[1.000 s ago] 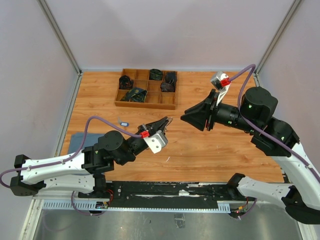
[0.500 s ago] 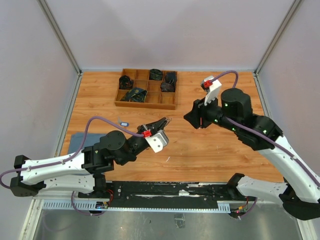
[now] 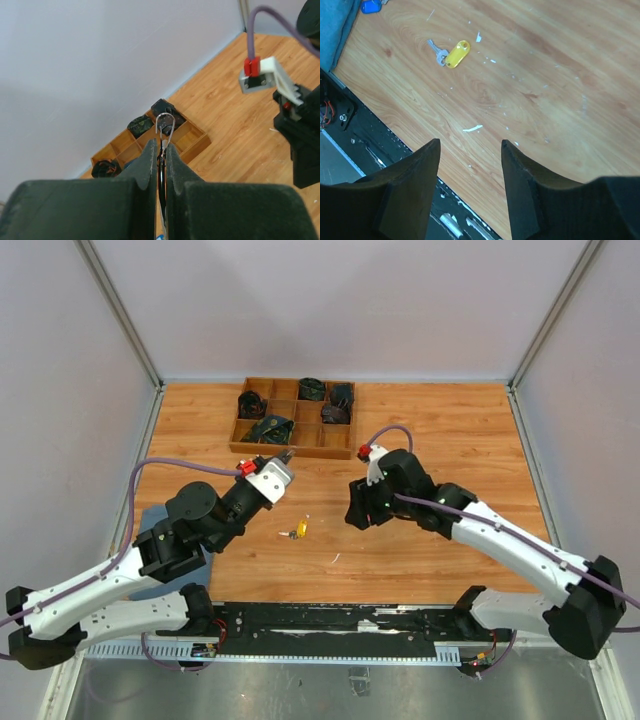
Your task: Put the keys on the keyring
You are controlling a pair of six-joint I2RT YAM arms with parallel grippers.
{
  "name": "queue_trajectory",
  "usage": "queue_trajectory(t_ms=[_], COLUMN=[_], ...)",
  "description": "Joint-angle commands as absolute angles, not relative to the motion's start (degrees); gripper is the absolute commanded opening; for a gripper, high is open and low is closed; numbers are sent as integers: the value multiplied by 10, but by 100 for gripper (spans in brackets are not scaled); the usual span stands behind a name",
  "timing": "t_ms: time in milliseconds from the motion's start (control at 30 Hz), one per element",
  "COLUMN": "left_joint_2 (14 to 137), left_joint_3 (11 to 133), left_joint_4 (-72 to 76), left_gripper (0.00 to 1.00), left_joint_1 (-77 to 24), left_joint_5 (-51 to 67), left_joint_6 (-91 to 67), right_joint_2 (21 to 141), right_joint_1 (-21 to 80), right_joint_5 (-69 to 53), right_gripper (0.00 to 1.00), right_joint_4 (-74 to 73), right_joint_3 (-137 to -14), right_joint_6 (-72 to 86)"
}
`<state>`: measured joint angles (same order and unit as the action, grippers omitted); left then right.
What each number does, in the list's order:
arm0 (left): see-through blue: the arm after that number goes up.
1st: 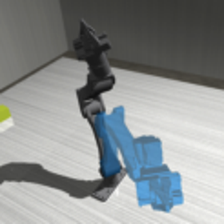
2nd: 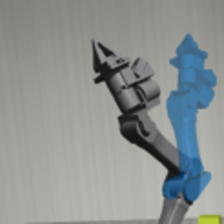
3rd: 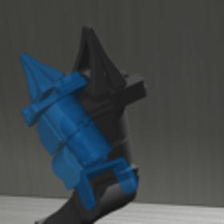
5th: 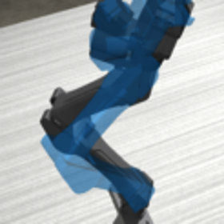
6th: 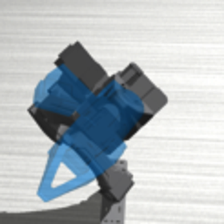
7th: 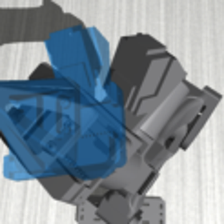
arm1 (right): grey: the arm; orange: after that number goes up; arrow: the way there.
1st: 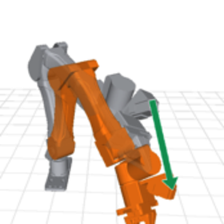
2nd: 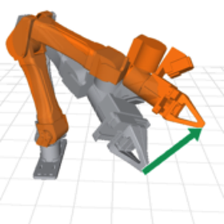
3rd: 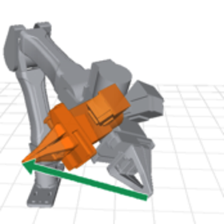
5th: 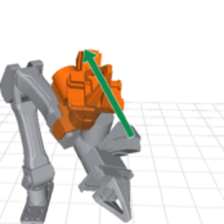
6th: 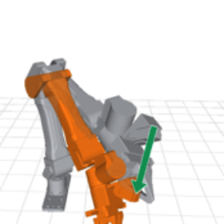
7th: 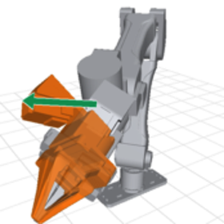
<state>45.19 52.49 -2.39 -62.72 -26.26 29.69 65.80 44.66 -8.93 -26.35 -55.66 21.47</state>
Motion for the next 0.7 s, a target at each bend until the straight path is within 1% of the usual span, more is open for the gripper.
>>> queue_trajectory(t_ms=[0,133,233,367,500,667], left_joint_2=[432,420,414,408,403,400], left_joint_3=[536,538,543,551,561,567], left_joint_4=[-42,-56,-67,-80,-95,-106], left_gripper=[0,0,1,1,1,1], left_joint_1=[-623,-623,-623,-623,-623,-622], left_joint_5=[-258,-266,-267,-269,-274,-277], left_joint_6=[283,278,271,265,262,260], right_joint_2=[703,784,858,944,998,1045], right_joint_1=[449,489,513,520,520,520], right_joint_5=[-175,-198,-216,-241,-245,-256], right_gripper=[54,53,52,49,46,40], right_joint_4=[-104,-31,-9,21,40,41], right_joint_3=[-511,-502,-527,-561,-593,-624], right_joint_6=[242,225,203,191,184,178])
